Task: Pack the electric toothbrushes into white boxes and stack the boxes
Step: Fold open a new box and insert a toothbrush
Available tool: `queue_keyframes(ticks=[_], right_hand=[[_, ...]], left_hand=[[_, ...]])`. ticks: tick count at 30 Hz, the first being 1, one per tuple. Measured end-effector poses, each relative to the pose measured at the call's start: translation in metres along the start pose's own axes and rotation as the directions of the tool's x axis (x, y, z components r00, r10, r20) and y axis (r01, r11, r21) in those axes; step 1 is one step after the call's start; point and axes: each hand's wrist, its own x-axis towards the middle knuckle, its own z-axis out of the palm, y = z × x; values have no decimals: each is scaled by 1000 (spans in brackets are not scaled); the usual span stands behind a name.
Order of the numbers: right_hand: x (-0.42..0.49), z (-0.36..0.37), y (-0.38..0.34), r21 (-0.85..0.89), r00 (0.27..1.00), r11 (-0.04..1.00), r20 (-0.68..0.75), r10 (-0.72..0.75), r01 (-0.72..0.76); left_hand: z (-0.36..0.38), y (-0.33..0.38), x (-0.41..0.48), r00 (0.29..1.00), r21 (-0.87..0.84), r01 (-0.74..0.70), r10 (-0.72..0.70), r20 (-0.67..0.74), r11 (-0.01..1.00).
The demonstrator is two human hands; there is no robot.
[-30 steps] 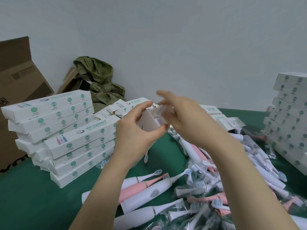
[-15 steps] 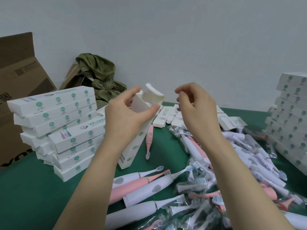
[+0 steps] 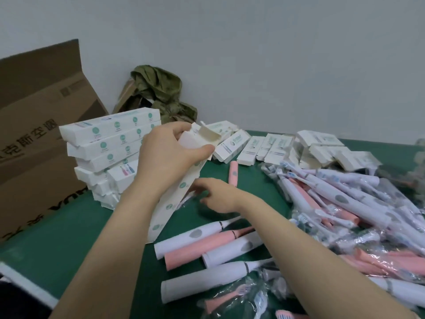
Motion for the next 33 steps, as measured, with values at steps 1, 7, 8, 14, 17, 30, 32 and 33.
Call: queue_keyframes(ticks=[1,7,8,14,17,30,32,33], right_hand=[[4,2,1,-13,999,1000,32,-6,7],[18,12,12,-232,993,969,103,-63,86],[18,11,15,-254,995,965,87,-45,66],[2,-14,20,-340,998,940,-62,1,-22],[-16,-43,21,-26,953,991,-277,122,-134],[-91,-119,-18,809,912,537,-377,161,239],[-92,-112,-23,705,964,696,-254,72,134],[-91,-108,-23,604,972,794,-220,79,72]], left_hand=[[-1,-1,1,1000,-4,6,-6,4,1000],[3,-8,6,999,7,22,-23,29,1000],[5,-9,6,999,5,30,-30,35,1000],[14,-6,6,999,7,24,-24,33,1000],[26,-3,3,999,12,-5,4,48,1000],[85,17,-20,992,-13,-106,106,65,994],[86,19,-22,992,-38,-99,101,72,994],[86,19,-23,993,-50,-89,93,71,995]])
